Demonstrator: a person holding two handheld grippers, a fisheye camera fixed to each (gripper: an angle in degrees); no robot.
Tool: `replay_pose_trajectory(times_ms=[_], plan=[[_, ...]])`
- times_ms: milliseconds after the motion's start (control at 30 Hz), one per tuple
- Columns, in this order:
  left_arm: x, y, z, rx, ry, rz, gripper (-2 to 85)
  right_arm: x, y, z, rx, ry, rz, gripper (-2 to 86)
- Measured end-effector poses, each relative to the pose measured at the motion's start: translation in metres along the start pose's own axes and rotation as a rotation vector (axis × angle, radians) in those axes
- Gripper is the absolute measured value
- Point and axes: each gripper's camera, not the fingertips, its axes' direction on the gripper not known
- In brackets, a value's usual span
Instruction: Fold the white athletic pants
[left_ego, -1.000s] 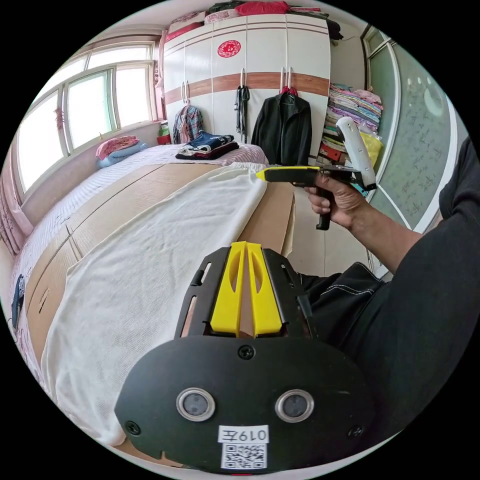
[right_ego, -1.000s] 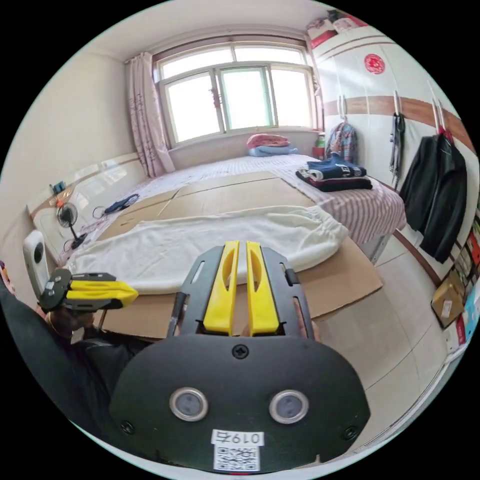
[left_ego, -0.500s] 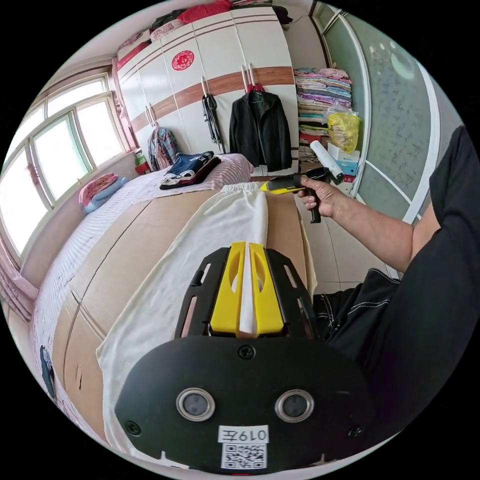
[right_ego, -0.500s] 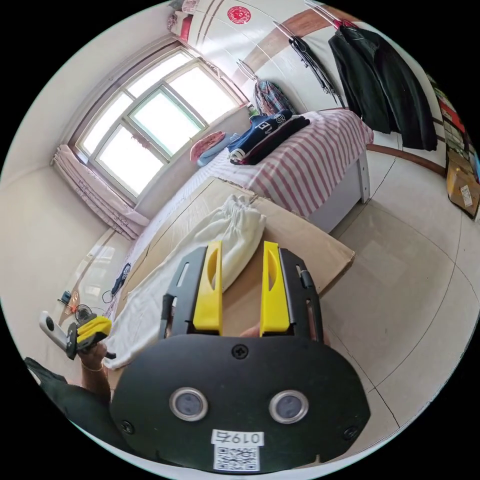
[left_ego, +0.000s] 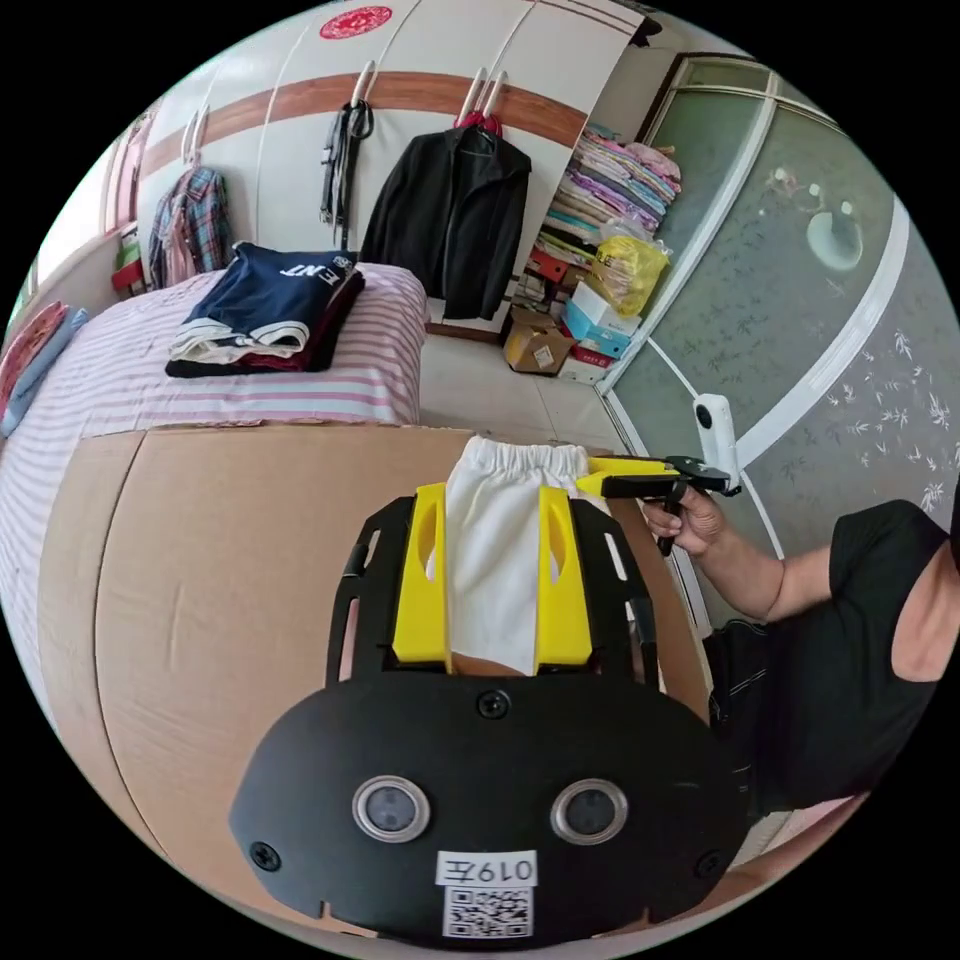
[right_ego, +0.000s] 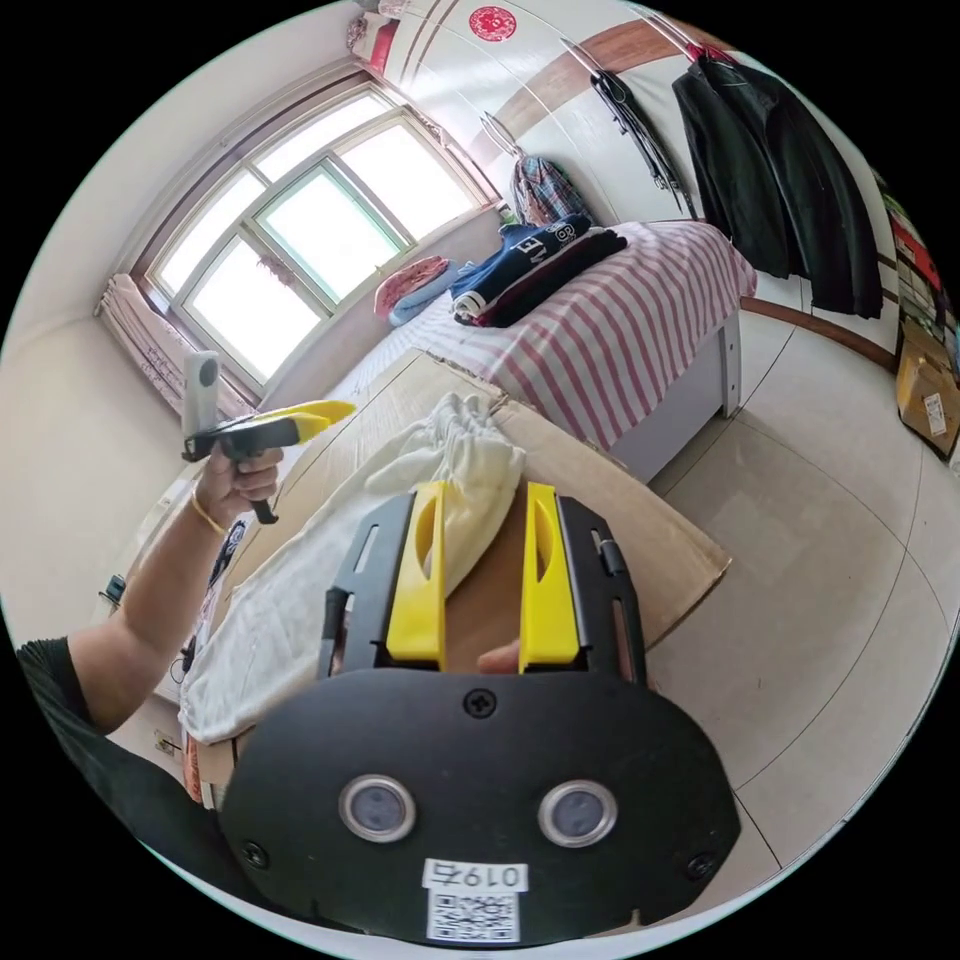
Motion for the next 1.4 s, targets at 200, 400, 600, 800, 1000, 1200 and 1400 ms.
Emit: replay_pose_trajectory(times_ms=[200,400,600,800,1000,1200,1400], plan=[[-0.082,-0.062,0.087,-0.162,0.079,0.009,7.4,0.016,-0.009,0.005,-0.044,-0.103,0.064,10.6],[-0.138,-0.089,0.122,-0.209,0.227,0.062,7.1,0.010,-0.020,0.009,-0.086,-0.135,0.083,9.0],[-0.178,-0.103,0.124,-0.189,0.404,0.115,16.4,-0.042,-0.018,-0.002,0.005,-0.022,-0.147,7.1],[-0.196,-0.113,0.129,-0.194,0.358,0.196,19.2,-0.105,-0.017,-0.016,0.071,0.057,-0.396,6.7],[-0.209,-0.105,0.130,-0.234,0.458,0.253,16.4,-0.146,-0.027,-0.027,0.080,0.020,-0.444,6.6],[-0.219,-0.079,0.106,-0.188,0.517,0.289,8.5,-0.208,-0.046,-0.038,0.076,0.059,-0.475,6.6],[-0.218,-0.038,0.037,-0.050,0.500,0.325,4.5,-0.313,-0.066,-0.066,0.129,0.071,-0.555,6.7]])
